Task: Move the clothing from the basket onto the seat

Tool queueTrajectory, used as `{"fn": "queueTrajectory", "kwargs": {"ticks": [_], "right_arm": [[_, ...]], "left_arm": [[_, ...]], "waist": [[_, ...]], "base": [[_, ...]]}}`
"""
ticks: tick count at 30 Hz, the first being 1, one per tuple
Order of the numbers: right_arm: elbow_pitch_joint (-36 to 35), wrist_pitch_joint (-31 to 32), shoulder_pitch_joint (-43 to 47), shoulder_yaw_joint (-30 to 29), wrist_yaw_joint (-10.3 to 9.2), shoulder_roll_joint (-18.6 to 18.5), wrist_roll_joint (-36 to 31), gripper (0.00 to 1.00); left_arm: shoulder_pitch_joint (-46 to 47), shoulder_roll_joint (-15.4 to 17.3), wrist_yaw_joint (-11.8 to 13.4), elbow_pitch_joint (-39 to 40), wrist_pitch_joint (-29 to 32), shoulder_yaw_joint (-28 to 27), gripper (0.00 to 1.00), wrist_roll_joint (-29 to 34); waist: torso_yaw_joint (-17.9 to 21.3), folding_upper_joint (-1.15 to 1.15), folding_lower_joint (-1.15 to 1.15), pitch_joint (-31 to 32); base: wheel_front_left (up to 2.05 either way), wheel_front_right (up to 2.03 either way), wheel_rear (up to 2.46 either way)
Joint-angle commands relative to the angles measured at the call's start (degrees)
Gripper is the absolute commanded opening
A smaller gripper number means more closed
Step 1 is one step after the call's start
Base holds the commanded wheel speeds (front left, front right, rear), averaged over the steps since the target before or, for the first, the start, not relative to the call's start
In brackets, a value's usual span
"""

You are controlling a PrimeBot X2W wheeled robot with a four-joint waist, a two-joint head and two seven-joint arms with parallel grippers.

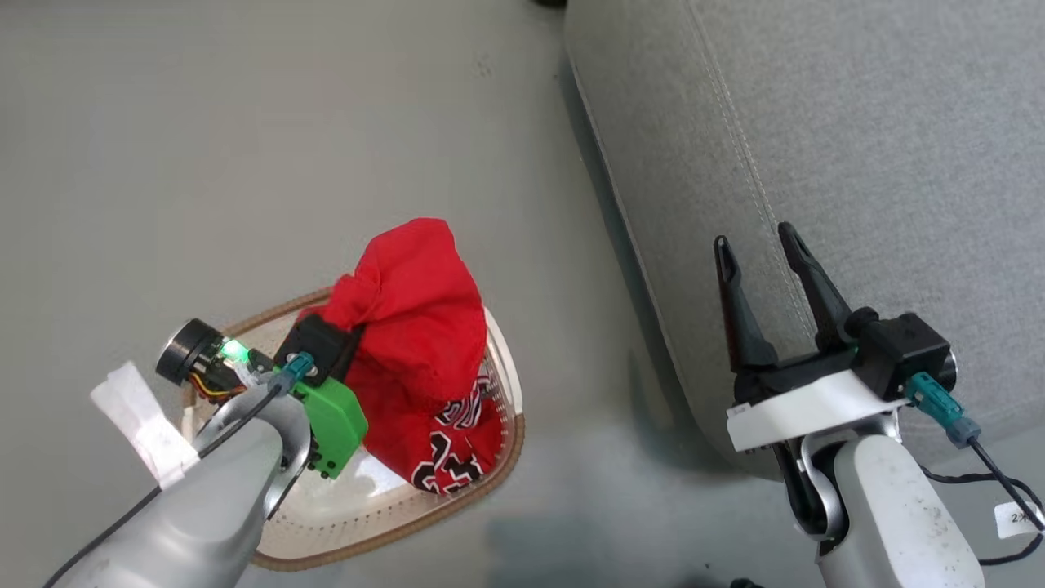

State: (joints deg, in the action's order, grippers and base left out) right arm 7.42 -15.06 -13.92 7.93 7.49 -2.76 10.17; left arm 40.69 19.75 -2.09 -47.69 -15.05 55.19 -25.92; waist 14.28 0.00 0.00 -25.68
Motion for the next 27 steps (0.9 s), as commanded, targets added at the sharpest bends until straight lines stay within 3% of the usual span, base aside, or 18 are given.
{"fn": "queueTrajectory", "kwargs": {"ticks": [1, 6, 10, 16, 21, 27], "right_arm": [[0.3, -0.2, 1.5, -0.2, -0.01, -0.3, -0.5, 1.0], [0.6, -0.2, 3.5, -0.3, -0.01, -0.2, -0.9, 1.0], [0.7, -0.2, 4.9, -0.1, 0.0, -0.2, -1.3, 1.0], [-0.7, -0.2, 7.2, 1.0, 0.0, -0.2, -1.9, 1.0], [-1.2, -0.2, 8.9, 1.9, 0.0, -0.2, -2.3, 1.0], [-1.7, -0.2, 9.4, 1.9, 0.0, -0.2, -2.0, 1.0]], "left_arm": [[-2.7, 0.4, 0.8, 3.4, -0.2, -1.9, 0.0, 1.3], [-9.2, 1.3, 1.9, 16.0, -0.2, -10.6, 0.0, 5.4], [-14.7, -0.2, 0.6, 25.6, -0.2, -17.8, 0.0, 8.8], [-22.8, -5.0, -2.7, 40.0, -0.1, -29.8, 0.0, 12.4], [-28.6, -10.8, -5.1, 49.6, -0.1, -39.2, 0.0, 11.4], [-31.1, -12.4, -5.4, 56.6, -0.1, -38.9, 0.0, 6.1]], "waist": [[-7.2, 0.0, 0.0, 10.0], [-8.4, 0.0, 0.0, 13.9], [-9.0, 0.0, 0.0, 16.6], [-9.5, 0.0, 0.0, 20.1], [-9.5, 0.0, 0.0, 22.5], [-9.4, 0.0, 0.0, 23.4]], "base": [[0.0, 0.0, 0.0], [0.0, 0.0, 0.0], [0.0, 0.0, 0.0], [0.0, 0.0, 0.0], [0.0, 0.0, 0.0], [0.0, 0.0, 0.0]]}}
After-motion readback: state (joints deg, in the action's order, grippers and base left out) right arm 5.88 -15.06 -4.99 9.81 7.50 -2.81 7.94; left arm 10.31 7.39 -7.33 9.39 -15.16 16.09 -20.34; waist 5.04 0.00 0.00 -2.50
